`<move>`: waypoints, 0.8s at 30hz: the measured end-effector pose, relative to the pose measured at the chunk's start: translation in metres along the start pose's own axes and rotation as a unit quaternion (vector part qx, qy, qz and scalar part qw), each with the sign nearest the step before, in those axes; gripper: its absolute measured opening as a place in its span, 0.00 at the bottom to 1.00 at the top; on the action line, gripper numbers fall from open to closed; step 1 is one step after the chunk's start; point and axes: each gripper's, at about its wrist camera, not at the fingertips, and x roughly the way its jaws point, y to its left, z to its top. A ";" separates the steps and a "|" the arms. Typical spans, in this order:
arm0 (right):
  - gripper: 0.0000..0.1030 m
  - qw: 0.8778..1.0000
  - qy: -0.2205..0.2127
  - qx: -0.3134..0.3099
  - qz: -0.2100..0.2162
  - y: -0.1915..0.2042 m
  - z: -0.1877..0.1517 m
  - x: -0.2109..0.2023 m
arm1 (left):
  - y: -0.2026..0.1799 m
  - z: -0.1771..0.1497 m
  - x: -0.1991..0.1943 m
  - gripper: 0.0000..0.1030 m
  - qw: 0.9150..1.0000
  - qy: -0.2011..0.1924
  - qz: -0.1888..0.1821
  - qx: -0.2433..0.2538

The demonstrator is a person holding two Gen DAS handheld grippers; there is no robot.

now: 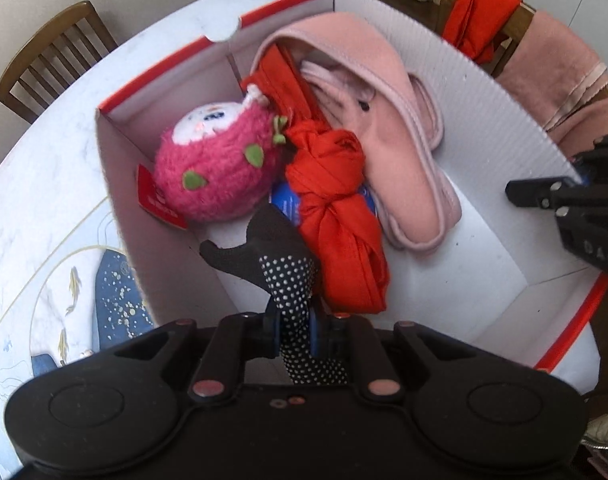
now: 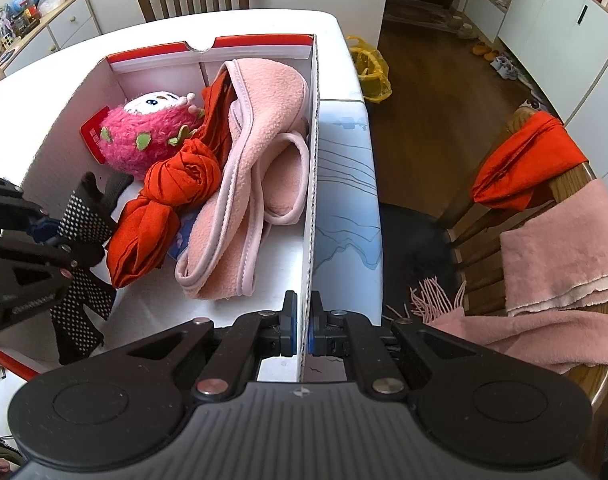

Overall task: Organize objects
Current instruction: 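Carry the black glove into the shoebox and open the left gripper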

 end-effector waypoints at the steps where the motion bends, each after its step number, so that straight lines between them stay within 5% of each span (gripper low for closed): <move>1: 0.04 1.000 0.000 0.000 0.000 0.000 0.000 0.000 | -0.002 0.000 0.002 0.10 1.000 0.003 0.003 0.004; 12: 0.04 1.000 0.000 0.001 0.002 0.000 -0.001 0.001 | -0.006 0.002 0.020 0.15 1.000 0.029 0.008 0.008; 24: 0.04 1.000 0.002 0.001 0.004 0.000 -0.001 0.001 | -0.006 -0.001 0.009 0.27 1.000 0.007 0.000 0.004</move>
